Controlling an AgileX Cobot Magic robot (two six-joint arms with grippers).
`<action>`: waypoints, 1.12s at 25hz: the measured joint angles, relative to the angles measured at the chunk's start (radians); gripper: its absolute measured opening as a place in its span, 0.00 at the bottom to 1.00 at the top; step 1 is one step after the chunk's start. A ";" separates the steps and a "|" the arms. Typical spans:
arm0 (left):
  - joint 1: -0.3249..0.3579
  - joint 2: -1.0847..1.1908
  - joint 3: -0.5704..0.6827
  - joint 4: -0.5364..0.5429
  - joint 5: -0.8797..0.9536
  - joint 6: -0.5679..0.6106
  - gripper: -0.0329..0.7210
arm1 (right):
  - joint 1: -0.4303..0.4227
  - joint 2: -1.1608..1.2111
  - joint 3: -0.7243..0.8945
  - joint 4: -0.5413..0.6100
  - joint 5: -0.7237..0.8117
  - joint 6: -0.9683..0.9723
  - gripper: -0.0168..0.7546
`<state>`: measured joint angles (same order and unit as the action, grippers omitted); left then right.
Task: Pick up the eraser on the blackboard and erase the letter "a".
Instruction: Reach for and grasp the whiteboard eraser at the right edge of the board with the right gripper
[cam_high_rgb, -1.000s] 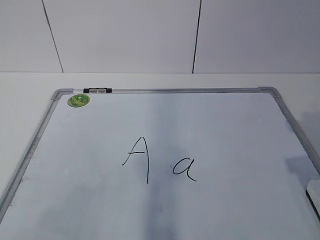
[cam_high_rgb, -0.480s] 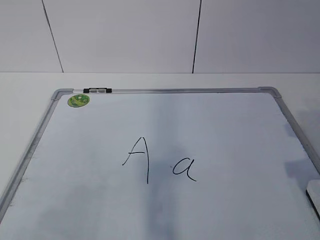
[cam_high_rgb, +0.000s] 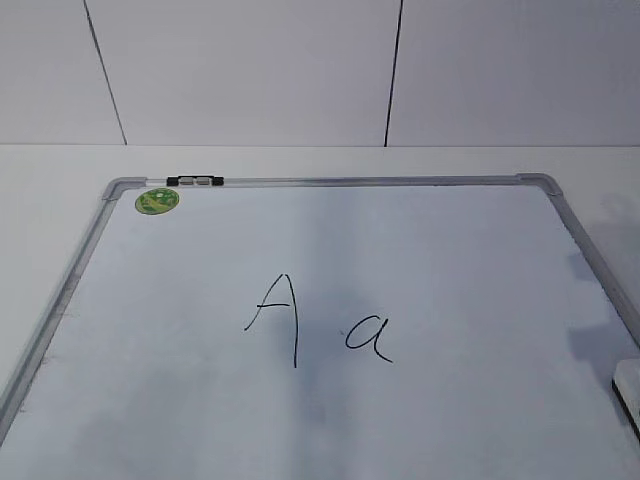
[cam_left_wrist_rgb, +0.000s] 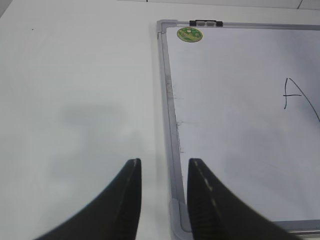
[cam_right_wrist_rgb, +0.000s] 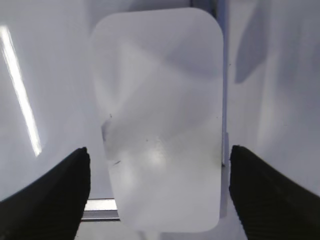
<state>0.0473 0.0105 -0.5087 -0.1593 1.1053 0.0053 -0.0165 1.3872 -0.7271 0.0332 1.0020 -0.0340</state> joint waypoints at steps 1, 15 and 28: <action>0.000 0.000 0.000 0.000 0.000 0.000 0.36 | 0.000 0.002 0.000 0.000 -0.005 0.000 0.89; -0.011 0.000 0.000 0.000 0.000 0.000 0.36 | 0.000 0.060 0.000 0.000 -0.038 -0.011 0.89; -0.011 0.000 0.000 0.000 0.000 0.000 0.35 | 0.000 0.097 -0.004 0.000 -0.066 -0.012 0.86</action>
<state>0.0365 0.0105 -0.5087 -0.1593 1.1053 0.0053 -0.0165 1.4838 -0.7314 0.0332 0.9359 -0.0465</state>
